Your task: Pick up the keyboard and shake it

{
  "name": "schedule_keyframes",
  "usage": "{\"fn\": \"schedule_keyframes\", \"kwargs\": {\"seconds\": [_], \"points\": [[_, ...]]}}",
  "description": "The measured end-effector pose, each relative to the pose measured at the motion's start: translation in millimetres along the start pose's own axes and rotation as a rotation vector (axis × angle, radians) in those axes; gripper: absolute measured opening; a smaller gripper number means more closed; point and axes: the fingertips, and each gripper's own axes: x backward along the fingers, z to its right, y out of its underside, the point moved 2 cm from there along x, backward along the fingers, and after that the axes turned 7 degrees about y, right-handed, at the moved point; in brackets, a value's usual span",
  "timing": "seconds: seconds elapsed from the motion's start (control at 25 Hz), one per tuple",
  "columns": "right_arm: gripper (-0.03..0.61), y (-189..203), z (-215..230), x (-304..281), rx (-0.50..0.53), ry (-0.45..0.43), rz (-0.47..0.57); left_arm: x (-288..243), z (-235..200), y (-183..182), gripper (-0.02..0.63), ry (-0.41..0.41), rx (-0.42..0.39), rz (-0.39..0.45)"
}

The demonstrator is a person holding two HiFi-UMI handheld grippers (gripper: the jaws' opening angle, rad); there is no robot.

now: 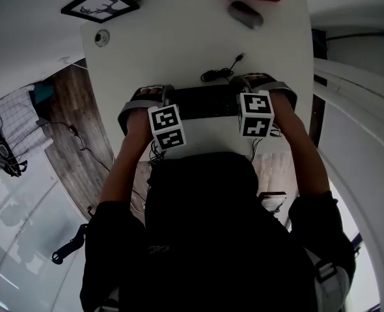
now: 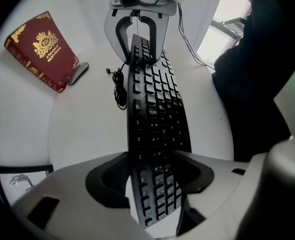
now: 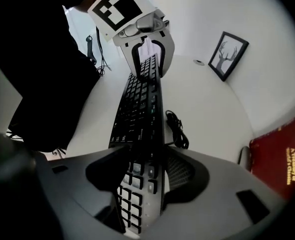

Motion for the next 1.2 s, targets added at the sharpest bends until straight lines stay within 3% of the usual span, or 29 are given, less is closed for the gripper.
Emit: {"fn": "schedule_keyframes", "kwargs": {"seconds": [0.28, 0.48, 0.64, 0.92, 1.0, 1.04, 1.08, 1.12, 1.2], "points": [[0.233, 2, 8, -11, -0.040, -0.159, 0.025, -14, -9, -1, 0.253, 0.191, 0.022, 0.018], [0.224, 7, 14, -24, 0.035, -0.062, -0.035, -20, -18, 1, 0.258, 0.104, 0.031, 0.037], [0.224, 8, 14, -24, 0.025, -0.054, -0.039, -18, -17, 3, 0.256, 0.043, 0.045, 0.057], [0.224, 8, 17, -28, 0.038, -0.040, -0.118, -17, -9, 5, 0.207, -0.156, 0.095, 0.120], [0.224, 7, 14, -29, 0.067, -0.013, -0.160, -12, -6, 5, 0.201, -0.286, 0.107, 0.151], [0.224, 6, 12, -29, 0.112, 0.030, -0.191, -4, -5, 6, 0.192, -0.403, 0.114, 0.185], [0.222, 5, 11, -29, 0.177, 0.098, -0.226, 9, -5, 9, 0.002, -0.533, 0.133, 0.233], [0.216, 2, 9, -26, 0.246, 0.186, -0.260, 22, -2, 15, 0.002, -0.633, 0.167, 0.285], [0.079, -5, 7, -17, 0.319, 0.371, -0.280, 41, 13, 30, 0.001, -0.705, 0.290, 0.385]]}}
